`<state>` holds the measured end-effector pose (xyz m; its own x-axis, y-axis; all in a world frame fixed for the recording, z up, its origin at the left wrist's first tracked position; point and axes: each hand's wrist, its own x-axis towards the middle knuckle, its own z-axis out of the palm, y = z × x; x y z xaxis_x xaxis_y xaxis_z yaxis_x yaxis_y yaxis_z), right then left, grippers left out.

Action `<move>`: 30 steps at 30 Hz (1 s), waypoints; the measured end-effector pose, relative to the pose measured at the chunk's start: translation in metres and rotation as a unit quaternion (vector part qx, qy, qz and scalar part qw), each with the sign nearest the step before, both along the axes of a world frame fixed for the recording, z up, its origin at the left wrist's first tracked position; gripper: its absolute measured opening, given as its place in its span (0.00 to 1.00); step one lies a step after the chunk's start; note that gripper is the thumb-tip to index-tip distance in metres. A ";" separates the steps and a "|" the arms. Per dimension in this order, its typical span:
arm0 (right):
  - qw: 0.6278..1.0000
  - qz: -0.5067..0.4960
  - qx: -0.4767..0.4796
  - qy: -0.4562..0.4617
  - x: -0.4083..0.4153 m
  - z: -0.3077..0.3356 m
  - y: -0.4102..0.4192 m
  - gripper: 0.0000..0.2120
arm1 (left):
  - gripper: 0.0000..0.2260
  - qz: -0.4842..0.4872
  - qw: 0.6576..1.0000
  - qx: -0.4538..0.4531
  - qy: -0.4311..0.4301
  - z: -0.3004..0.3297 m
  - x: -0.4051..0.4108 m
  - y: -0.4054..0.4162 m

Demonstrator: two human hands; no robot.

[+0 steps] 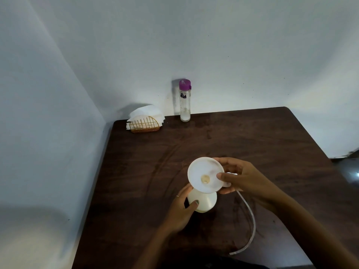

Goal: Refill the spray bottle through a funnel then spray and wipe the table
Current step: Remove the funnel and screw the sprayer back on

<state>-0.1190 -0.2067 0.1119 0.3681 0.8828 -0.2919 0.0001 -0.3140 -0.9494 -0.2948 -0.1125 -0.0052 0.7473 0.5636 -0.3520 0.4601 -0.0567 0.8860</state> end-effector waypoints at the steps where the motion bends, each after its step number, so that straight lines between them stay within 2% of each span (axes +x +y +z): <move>1: 1.000 -0.001 -0.003 0.007 0.000 0.002 -0.001 0.16 | 0.24 0.002 1.000 -0.001 0.002 -0.001 0.000 0.000; 3: 1.000 0.002 -0.009 0.018 0.002 0.004 -0.002 0.15 | 0.23 0.015 1.000 -0.005 0.003 -0.003 -0.001 0.001; 5: 1.000 -0.002 -0.002 0.026 0.005 0.004 -0.002 0.14 | 0.17 0.056 0.998 -0.015 -0.009 -0.003 -0.001 0.005; 9: 0.999 -0.037 0.024 0.003 0.015 0.000 0.005 0.13 | 0.11 0.170 0.982 -0.019 -0.077 0.016 0.006 0.030; 11: 0.998 -0.049 0.031 -0.019 0.024 -0.007 0.014 0.14 | 0.10 0.191 0.975 -0.031 -0.112 0.033 0.015 0.044; 16: 0.994 -0.062 0.015 -0.091 0.055 -0.045 0.049 0.15 | 0.11 0.108 0.982 -0.089 -0.128 0.061 0.068 0.067; 19: 0.984 -0.084 0.005 -0.155 0.080 -0.075 0.074 0.17 | 0.18 0.064 0.992 -0.067 -0.081 0.055 0.108 0.080; 22: 0.984 -0.078 -0.011 -0.161 0.106 -0.096 0.100 0.22 | 0.21 0.059 0.994 -0.056 -0.068 0.044 0.141 0.098; 26: 0.988 -0.028 0.029 -0.151 0.132 -0.117 0.133 0.31 | 0.26 0.074 0.993 -0.070 -0.053 0.027 0.186 0.122; 28: 0.988 -0.036 0.008 -0.147 0.149 -0.134 0.154 0.37 | 0.27 0.085 0.992 -0.079 -0.054 0.021 0.207 0.133; 30: 0.978 -0.024 -0.049 -0.200 0.165 -0.154 0.176 0.36 | 0.28 0.080 0.990 -0.094 -0.070 0.019 0.225 0.145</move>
